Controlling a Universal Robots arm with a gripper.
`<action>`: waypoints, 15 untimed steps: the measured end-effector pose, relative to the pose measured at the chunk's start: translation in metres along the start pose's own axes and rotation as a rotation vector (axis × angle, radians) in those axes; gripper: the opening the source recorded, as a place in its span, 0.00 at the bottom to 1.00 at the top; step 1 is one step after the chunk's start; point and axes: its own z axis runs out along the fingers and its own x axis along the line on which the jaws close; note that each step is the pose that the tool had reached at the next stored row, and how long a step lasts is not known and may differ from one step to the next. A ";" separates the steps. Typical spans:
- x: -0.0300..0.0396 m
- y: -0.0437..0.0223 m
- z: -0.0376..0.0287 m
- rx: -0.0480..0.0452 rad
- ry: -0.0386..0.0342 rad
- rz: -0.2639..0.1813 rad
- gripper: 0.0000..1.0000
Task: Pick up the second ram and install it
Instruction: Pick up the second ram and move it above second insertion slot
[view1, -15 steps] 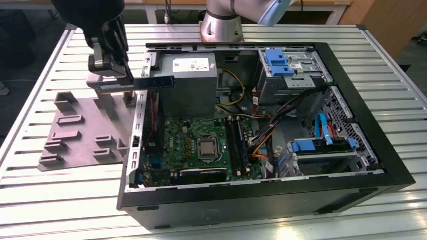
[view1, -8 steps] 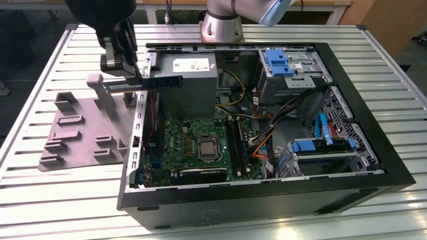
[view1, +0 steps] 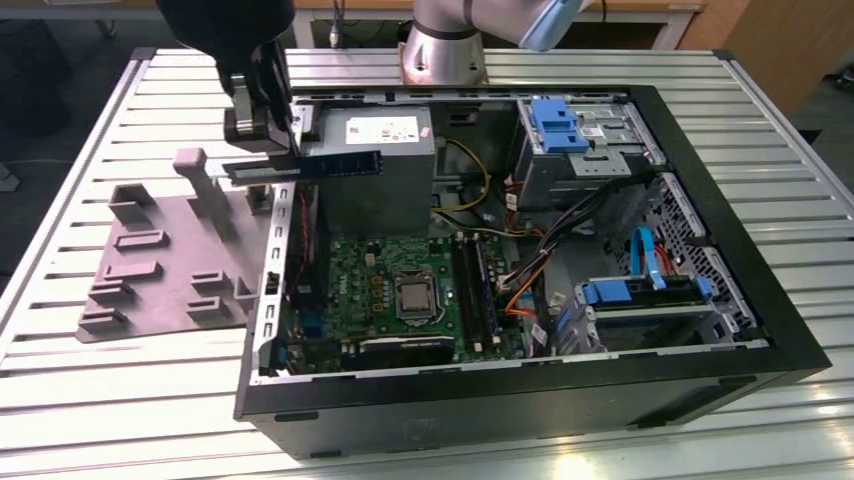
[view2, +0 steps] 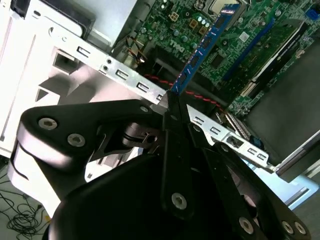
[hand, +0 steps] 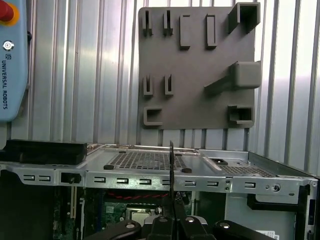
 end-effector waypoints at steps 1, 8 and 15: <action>0.0001 -0.0017 0.0001 0.0000 0.0000 0.000 0.12; 0.0005 -0.0130 0.0005 0.0000 0.0001 0.000 0.12; 0.0010 -0.0243 0.0010 -0.0001 0.0001 0.000 0.12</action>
